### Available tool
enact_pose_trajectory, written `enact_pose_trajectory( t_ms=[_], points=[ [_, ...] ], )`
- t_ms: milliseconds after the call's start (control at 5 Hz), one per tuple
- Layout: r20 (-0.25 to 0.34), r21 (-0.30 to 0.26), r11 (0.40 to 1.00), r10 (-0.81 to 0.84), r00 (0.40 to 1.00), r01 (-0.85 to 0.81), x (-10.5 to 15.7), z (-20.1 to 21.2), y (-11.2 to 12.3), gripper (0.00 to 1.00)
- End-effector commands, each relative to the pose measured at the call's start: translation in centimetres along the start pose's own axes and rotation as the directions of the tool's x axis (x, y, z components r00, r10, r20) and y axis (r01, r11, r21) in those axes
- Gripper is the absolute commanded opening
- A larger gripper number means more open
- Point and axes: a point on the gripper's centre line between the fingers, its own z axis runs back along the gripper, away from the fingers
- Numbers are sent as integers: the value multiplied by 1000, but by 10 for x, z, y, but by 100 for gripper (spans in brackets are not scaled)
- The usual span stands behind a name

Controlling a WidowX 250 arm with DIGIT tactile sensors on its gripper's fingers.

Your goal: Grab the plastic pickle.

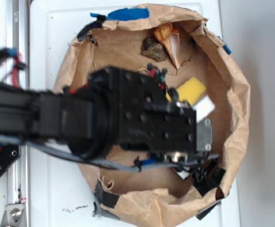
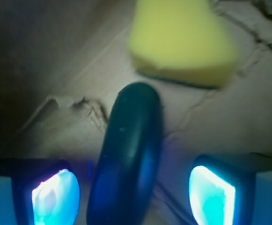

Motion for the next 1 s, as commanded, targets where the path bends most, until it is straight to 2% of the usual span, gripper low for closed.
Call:
enact_pose_trajectory(
  t_ms=[0, 200, 400, 600, 800],
  points=[
    [7, -17, 1000, 7, 1000, -7, 11, -11, 4, 0],
    [-8, -59, 997, -58, 998, 58, 11, 4, 8, 0],
    [3, -66, 954, -293, 956, 292, 13, 44, 19, 0],
    [112, -114, 891, -428, 897, 440, 6, 80, 35, 0],
    [47, -74, 832, -548, 835, 550, -6, 119, 38, 0]
  ],
)
